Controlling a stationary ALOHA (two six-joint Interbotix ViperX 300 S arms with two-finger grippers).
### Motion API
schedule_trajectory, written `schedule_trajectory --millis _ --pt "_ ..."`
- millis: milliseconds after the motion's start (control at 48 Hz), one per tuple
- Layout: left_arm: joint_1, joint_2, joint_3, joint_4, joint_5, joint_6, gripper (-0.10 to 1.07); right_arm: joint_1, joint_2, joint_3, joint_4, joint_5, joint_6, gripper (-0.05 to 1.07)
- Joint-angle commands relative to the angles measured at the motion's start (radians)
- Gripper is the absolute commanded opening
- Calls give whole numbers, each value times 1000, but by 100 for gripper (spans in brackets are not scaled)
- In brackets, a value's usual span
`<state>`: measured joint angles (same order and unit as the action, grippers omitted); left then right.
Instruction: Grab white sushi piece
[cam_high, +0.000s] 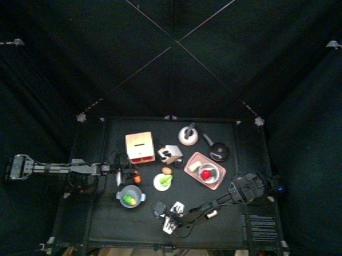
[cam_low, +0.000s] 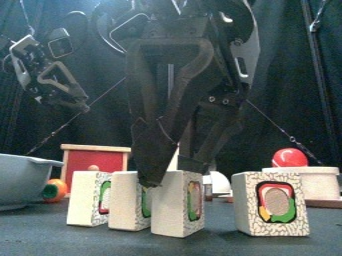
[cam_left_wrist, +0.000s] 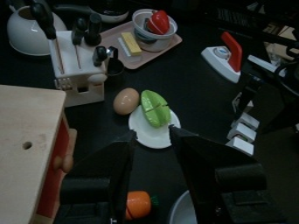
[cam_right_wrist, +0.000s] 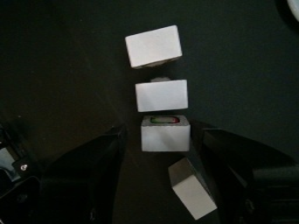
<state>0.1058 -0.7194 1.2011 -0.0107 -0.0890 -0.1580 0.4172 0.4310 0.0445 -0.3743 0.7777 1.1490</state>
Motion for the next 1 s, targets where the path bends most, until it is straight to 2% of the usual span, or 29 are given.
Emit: schedule_trajectory --millis 0,188,479,729,979 --pt "2 0 -15 0 -3 0 77 -3 -40 -32 -2 0 0 91" --pt "2 2 -17 2 -3 2 77 -6 -86 -44 -15 12 5 91" --pt "2 2 -15 0 -3 2 77 -12 -120 -60 -3 133 35 91" --pt "2 2 -15 0 -3 2 77 -9 -144 -64 41 276 216 91" --pt "0 0 -15 0 -3 2 77 -8 -161 -2 114 291 351 91"
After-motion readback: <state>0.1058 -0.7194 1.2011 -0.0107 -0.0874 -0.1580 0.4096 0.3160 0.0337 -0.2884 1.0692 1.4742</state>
